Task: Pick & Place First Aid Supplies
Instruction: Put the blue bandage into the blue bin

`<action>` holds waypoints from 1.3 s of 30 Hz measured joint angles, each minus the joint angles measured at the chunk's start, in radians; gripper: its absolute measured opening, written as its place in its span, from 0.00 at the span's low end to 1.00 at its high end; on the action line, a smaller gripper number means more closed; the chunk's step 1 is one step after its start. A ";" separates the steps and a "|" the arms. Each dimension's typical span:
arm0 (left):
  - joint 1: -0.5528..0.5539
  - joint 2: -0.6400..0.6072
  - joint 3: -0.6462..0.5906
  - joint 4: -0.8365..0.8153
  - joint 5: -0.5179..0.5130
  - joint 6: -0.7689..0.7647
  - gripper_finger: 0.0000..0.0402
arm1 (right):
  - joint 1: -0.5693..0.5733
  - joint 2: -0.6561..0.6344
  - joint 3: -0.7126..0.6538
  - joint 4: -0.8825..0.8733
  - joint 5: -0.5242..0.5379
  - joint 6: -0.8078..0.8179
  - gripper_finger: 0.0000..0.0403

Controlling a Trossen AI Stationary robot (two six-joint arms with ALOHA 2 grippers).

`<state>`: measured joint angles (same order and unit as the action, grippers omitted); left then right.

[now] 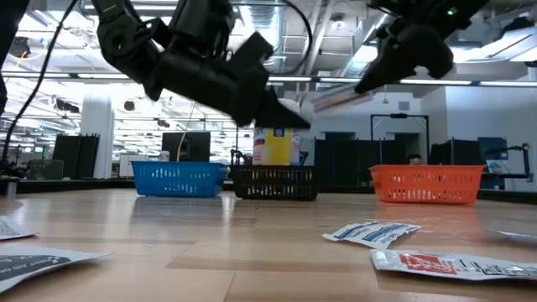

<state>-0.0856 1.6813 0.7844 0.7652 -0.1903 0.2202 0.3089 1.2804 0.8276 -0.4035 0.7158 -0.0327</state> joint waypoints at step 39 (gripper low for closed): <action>0.014 -0.004 0.005 0.027 -0.004 -0.075 0.20 | -0.038 -0.017 0.000 0.023 -0.196 0.139 0.00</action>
<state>-0.0719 1.6775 0.7891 0.7925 -0.1944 0.1448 0.2710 1.2633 0.8272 -0.3804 0.5202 0.1062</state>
